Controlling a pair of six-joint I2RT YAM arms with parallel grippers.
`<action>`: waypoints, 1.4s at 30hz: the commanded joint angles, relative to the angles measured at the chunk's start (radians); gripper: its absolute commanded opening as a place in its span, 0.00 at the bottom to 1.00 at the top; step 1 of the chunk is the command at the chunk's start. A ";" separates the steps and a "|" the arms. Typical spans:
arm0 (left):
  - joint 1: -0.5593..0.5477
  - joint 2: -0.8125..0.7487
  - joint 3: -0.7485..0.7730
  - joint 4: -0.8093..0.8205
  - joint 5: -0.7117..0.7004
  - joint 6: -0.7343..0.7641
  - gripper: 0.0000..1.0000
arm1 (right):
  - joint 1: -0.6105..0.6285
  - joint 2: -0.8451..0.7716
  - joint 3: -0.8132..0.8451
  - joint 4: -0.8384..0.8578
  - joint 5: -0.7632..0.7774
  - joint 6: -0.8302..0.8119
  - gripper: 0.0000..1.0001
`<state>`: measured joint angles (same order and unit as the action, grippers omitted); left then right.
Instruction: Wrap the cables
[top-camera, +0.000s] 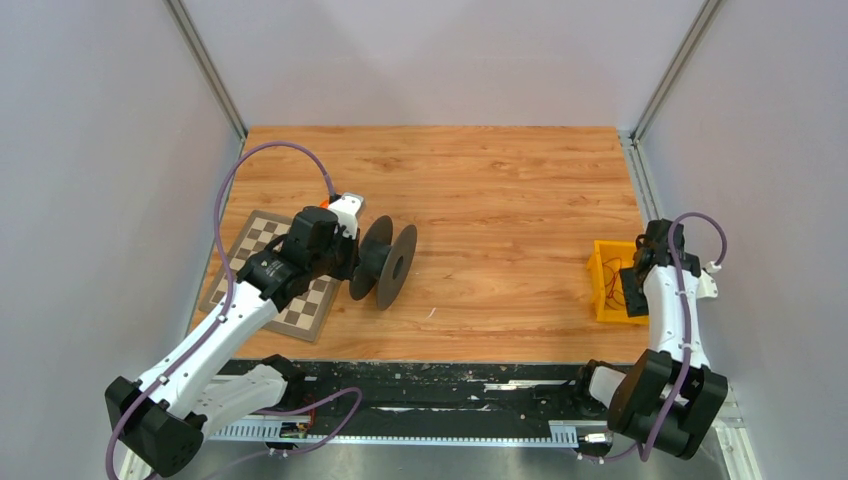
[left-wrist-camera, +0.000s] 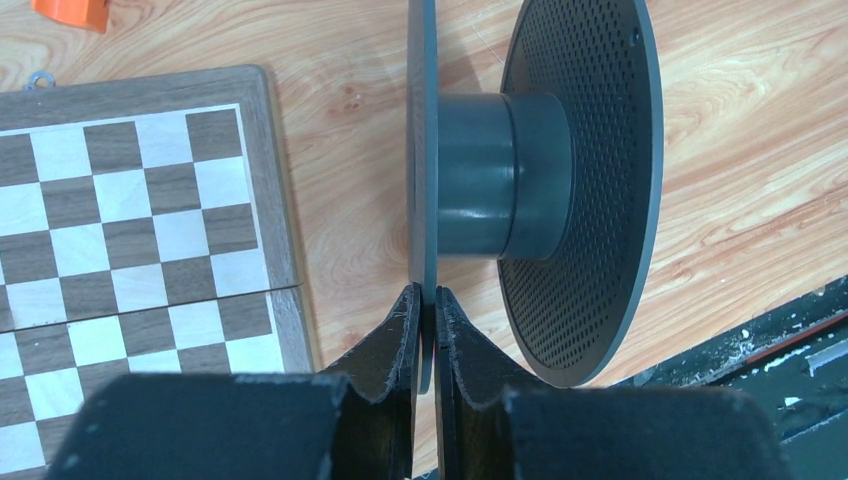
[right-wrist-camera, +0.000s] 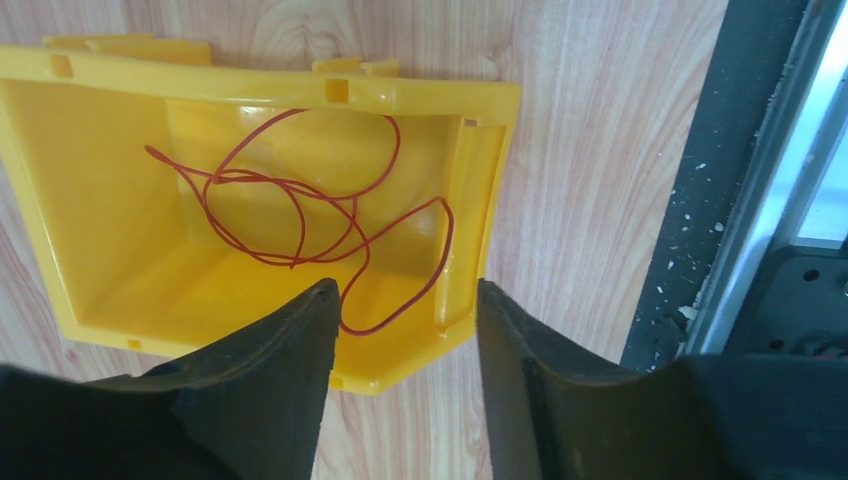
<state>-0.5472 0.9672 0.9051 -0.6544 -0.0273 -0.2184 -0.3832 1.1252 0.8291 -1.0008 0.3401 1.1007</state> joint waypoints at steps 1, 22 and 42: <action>0.002 -0.012 0.015 0.036 0.020 -0.023 0.14 | -0.006 0.024 0.001 0.111 0.026 0.024 0.49; 0.004 -0.043 0.017 0.037 0.048 -0.032 0.19 | 0.000 -0.173 0.367 0.433 -0.128 -0.616 0.00; 0.002 0.020 0.025 0.171 0.176 -0.199 0.01 | 0.416 0.001 0.574 0.675 -1.046 -0.952 0.00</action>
<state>-0.5472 0.9810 0.9051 -0.6075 0.1078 -0.3538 -0.0528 1.1721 1.5055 -0.3511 -0.5602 0.1940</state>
